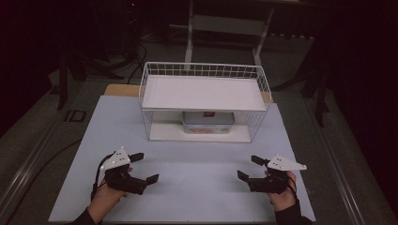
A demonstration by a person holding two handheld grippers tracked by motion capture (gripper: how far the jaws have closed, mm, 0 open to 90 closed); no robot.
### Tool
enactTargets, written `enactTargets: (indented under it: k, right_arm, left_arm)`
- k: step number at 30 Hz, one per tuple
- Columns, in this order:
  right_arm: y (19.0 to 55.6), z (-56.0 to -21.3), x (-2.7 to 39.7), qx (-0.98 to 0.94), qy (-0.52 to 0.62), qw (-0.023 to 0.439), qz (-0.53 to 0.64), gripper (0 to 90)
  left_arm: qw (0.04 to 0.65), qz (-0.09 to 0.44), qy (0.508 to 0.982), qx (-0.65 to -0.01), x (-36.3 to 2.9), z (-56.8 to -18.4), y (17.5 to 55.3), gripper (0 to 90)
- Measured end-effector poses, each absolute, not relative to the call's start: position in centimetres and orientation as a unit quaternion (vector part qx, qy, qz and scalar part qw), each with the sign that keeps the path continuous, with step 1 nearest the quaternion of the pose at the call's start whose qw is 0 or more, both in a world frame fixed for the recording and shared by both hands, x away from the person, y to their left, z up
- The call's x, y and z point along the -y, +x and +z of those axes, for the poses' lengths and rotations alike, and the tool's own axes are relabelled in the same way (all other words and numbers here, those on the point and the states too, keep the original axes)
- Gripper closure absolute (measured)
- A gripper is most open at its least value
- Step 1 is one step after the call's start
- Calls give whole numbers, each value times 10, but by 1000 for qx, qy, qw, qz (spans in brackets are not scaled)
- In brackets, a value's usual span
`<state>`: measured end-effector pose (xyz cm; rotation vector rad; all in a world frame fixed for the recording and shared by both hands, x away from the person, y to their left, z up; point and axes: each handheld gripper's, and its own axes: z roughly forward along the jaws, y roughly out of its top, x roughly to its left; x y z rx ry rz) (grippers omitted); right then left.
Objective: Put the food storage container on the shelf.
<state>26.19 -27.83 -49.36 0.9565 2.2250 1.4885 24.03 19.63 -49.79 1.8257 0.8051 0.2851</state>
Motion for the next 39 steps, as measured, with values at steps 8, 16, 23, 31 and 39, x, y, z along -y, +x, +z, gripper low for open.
enactTargets:
  k: [8,16,23,31,39]
  right_arm:
    - [258,-496,290,-779,336,144,509,143]
    - [262,-503,295,-785,342,139,497,147]
    - [264,-506,294,-786,340,132,498,150]
    - [265,-507,290,-790,331,123,501,151]
    - [266,-508,292,-787,334,121,505,150]
  left_arm:
    - [529,127,762,-352,-209,-503,238,1]
    - [526,127,758,-364,-214,-511,241,1]
    - [531,130,756,-359,-207,-511,243,1]
    - [532,123,752,-368,-207,-515,245,1]
    - [533,124,752,-367,-206,-515,244,1]
